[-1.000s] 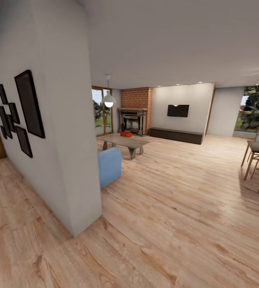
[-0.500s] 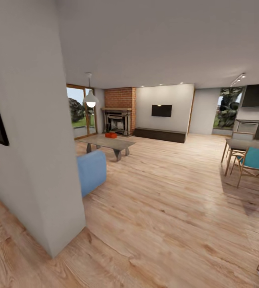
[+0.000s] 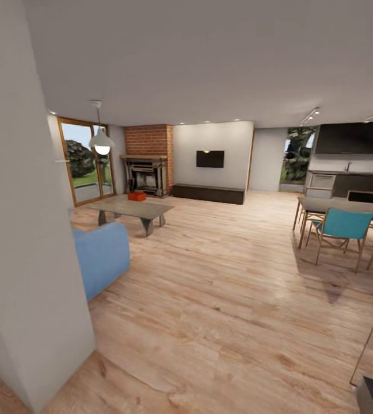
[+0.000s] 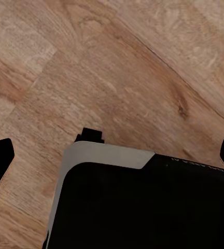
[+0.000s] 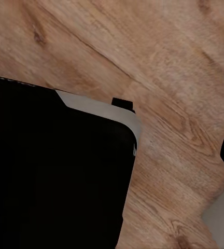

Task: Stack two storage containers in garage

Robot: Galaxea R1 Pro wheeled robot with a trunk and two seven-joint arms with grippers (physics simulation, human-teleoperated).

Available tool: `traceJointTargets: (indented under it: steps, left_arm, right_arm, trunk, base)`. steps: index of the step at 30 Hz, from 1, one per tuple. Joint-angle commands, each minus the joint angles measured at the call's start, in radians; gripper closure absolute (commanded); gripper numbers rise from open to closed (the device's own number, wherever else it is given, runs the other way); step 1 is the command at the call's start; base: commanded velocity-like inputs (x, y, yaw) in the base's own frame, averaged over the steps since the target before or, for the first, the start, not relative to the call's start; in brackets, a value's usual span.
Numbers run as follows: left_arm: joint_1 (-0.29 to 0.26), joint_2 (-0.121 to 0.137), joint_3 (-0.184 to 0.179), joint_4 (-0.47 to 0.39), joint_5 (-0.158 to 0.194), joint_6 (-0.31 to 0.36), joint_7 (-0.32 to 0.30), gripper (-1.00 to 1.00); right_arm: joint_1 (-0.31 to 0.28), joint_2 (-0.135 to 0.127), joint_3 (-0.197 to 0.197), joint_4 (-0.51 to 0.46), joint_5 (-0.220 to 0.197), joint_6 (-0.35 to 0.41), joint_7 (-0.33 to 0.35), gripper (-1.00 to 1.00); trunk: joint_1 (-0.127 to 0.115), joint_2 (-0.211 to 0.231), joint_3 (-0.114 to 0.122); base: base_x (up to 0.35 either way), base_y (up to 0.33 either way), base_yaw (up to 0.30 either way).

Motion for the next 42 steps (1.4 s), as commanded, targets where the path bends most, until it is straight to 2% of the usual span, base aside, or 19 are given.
traceJointTargets:
  steps: [1, 7, 30, 42]
  left_arm:
    - [-0.001, 0.0, -0.007, 0.001, 0.01, -0.003, -0.003, -1.0]
    - [-0.001, 0.0, -0.007, 0.001, 0.01, -0.002, -0.003, -1.0]
    - [-0.001, 0.0, -0.007, 0.001, 0.009, -0.001, -0.003, -1.0]
    - [-0.001, 0.0, -0.007, 0.001, 0.009, -0.001, -0.003, -1.0]
  right_arm:
    - [-0.002, -0.001, 0.003, 0.003, 0.001, -0.006, 0.003, -1.0]
    - [-0.001, -0.001, 0.005, 0.003, 0.006, -0.006, 0.003, -1.0]
    - [-0.001, -0.003, 0.008, 0.003, 0.009, -0.005, 0.003, -1.0]
    - [-0.001, 0.003, 0.008, 0.003, 0.005, -0.003, 0.003, -1.0]
  trunk:
    - [0.001, -0.001, -0.001]
    - [0.001, -0.001, -0.001]
    - [0.001, -0.001, -0.001]
    - [0.001, -0.001, -0.001]
  base:
    - [0.322, 0.0, -0.244]
    - [0.322, 0.0, -0.131]
    - [0.322, 0.0, -0.007]
    - [0.322, 0.0, -0.209]
